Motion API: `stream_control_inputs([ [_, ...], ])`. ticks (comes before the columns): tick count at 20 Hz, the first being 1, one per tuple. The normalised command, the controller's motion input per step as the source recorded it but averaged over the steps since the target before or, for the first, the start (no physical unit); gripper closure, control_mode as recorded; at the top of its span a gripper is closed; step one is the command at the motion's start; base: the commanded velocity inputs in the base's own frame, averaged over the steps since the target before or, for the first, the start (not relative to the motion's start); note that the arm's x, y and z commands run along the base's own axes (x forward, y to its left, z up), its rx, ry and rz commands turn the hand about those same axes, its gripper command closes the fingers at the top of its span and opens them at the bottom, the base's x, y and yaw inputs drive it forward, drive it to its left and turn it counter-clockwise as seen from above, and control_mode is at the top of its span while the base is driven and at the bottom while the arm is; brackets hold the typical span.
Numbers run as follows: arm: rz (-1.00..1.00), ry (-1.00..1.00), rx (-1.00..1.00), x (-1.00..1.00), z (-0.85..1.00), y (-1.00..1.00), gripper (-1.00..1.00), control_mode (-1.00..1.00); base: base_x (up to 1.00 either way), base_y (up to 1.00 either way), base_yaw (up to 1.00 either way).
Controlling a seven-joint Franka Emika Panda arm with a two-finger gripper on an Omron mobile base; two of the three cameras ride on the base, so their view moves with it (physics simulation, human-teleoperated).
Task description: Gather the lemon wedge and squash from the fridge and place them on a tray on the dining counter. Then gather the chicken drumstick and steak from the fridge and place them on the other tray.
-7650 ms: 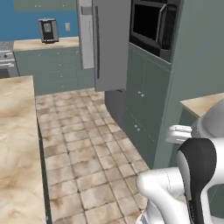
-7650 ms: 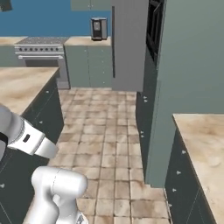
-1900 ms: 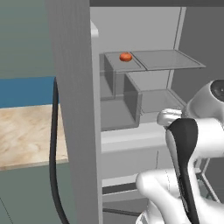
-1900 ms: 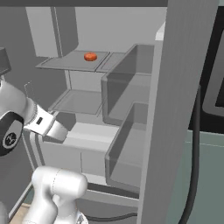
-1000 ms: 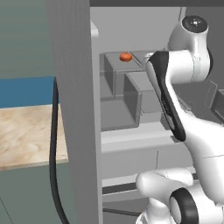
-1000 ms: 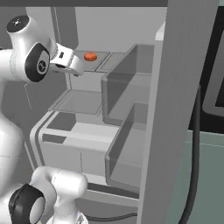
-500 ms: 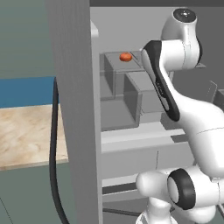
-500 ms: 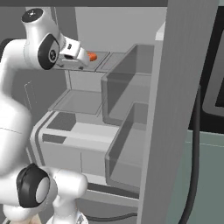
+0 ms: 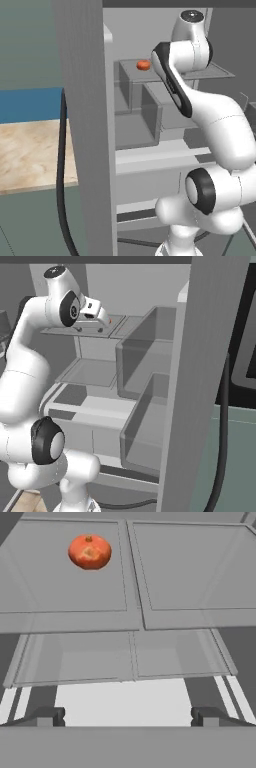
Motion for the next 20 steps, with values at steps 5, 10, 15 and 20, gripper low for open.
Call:
stream_control_inputs([
  [5,0.0,0.0,0.0,0.6,-0.07,0.18,-1.0,-1.0,0.0,0.0,0.0],
  [10,0.0,0.0,-0.01,0.48,-0.12,0.16,-1.0,-1.0,0.0,0.0,0.0],
  [15,0.01,0.0,0.0,0.57,0.0,0.08,-1.0,-1.0,0.0,0.0,0.0],
  [20,0.01,0.0,0.0,0.59,0.0,0.05,-1.0,-1.0,0.0,0.0,0.0],
])
